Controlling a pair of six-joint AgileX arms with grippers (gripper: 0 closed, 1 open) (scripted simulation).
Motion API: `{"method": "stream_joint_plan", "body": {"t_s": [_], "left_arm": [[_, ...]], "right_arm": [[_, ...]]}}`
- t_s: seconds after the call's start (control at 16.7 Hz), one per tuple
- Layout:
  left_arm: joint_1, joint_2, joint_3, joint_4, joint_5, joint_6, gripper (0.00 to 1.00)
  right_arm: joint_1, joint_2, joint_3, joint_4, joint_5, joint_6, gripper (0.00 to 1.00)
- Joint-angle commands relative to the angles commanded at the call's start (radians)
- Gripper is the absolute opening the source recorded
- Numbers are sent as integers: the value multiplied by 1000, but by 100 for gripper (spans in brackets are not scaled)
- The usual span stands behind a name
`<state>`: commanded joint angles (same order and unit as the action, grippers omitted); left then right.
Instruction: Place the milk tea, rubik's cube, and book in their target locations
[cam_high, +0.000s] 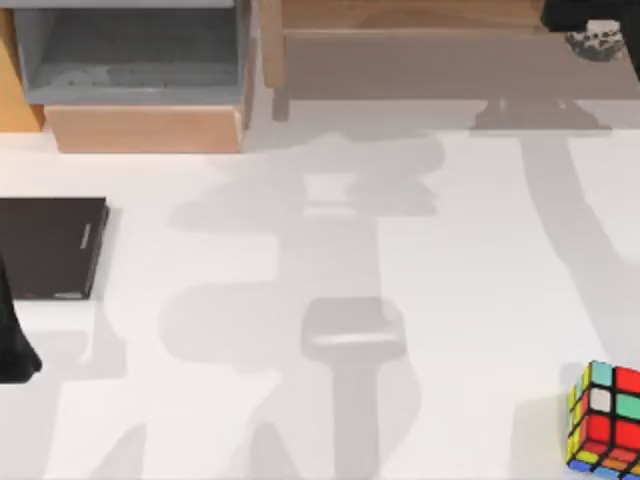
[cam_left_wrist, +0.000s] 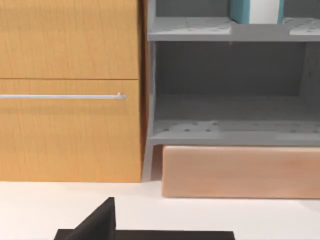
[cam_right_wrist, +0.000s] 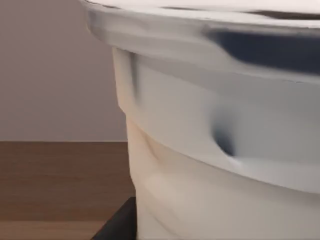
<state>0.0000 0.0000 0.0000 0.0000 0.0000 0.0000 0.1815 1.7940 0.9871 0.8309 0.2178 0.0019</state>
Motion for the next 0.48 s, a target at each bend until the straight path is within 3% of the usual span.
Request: {"method": "stream_joint_plan", "body": {"t_s": [0.18, 0.48], "left_arm": [[0, 0, 0, 0, 0, 0, 100], [0, 0, 0, 0, 0, 0, 100]], "right_arm": [[-130, -12, -57, 124, -129, -12, 0], [-457, 61, -155, 358, -436, -19, 0]]}}
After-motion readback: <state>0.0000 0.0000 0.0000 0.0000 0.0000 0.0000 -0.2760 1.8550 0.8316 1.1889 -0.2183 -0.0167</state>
